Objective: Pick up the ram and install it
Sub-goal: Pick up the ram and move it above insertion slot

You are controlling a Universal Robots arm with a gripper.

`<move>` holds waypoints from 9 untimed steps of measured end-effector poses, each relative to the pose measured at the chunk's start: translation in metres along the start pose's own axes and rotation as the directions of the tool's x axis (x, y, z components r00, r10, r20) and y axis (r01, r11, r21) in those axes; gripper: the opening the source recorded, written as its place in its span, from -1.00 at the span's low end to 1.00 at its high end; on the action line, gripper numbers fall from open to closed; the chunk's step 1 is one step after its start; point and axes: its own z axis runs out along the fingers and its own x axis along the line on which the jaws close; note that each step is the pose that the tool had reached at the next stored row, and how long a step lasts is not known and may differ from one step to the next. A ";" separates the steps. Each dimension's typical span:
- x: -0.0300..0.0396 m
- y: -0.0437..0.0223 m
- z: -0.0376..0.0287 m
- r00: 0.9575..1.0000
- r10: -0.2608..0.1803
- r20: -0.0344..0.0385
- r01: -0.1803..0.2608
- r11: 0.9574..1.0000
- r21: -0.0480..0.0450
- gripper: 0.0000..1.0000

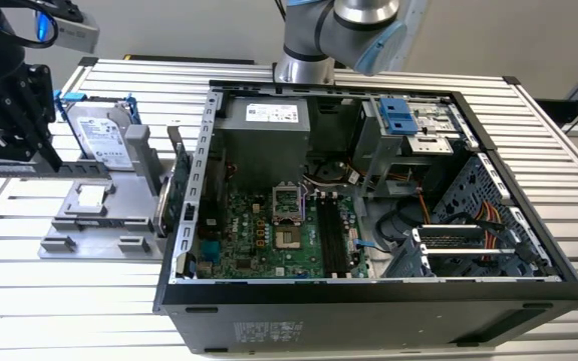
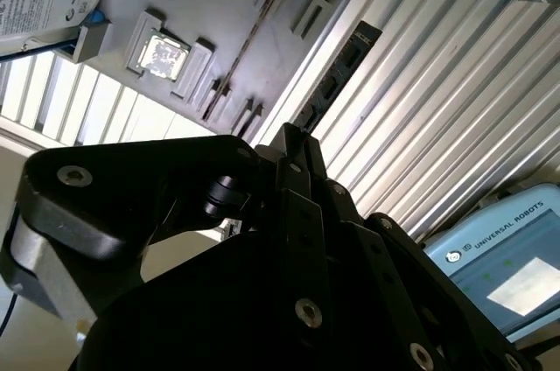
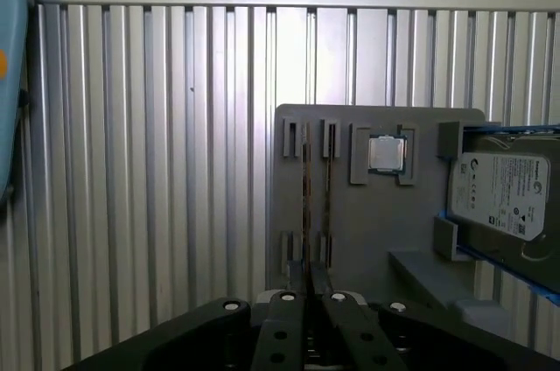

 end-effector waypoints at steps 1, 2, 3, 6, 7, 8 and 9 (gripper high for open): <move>0.0000 0.0000 -0.0001 1.000 0.000 0.000 0.000 1.000 0.000 -1.00; 0.0000 0.0000 -0.0001 1.000 0.000 0.000 0.000 1.000 0.000 -1.00; 0.0000 0.0000 -0.0001 1.000 0.000 0.000 0.000 1.000 0.000 -1.00; 0.0000 -0.0001 -0.0002 1.000 0.000 0.000 0.000 1.000 0.000 -1.00; 0.0000 -0.0004 -0.0004 1.000 0.000 0.000 0.000 1.000 0.000 -1.00; 0.0000 -0.0009 -0.0003 1.000 0.000 0.000 0.000 1.000 0.000 -1.00; 0.0000 -0.0014 -0.0002 1.000 0.000 0.000 0.000 1.000 0.000 -1.00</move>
